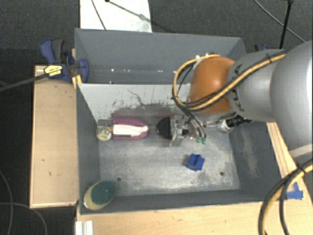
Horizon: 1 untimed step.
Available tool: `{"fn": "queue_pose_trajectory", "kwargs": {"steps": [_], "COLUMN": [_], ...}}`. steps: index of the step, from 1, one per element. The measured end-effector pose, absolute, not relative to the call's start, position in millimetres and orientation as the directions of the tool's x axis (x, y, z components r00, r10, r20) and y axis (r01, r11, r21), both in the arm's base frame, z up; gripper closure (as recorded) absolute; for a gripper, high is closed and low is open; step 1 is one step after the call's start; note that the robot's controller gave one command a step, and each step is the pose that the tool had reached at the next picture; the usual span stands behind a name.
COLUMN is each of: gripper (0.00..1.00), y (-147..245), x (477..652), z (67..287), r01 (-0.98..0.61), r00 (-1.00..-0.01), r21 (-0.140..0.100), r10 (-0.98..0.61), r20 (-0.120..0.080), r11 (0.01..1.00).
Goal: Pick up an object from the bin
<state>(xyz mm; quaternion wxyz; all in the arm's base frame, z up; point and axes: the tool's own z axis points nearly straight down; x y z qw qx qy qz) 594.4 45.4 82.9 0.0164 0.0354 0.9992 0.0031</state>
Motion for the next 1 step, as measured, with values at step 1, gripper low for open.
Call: {"fn": "queue_pose_trajectory", "kwargs": {"steps": [1], "gripper": [1.00], "y": [45.4], "x": [594.4], "z": [82.9], "r01": [0.071], "r00": [-0.997], "r21": [0.007], "r10": [0.071], "r20": [-0.033], "r11": [0.997]}}
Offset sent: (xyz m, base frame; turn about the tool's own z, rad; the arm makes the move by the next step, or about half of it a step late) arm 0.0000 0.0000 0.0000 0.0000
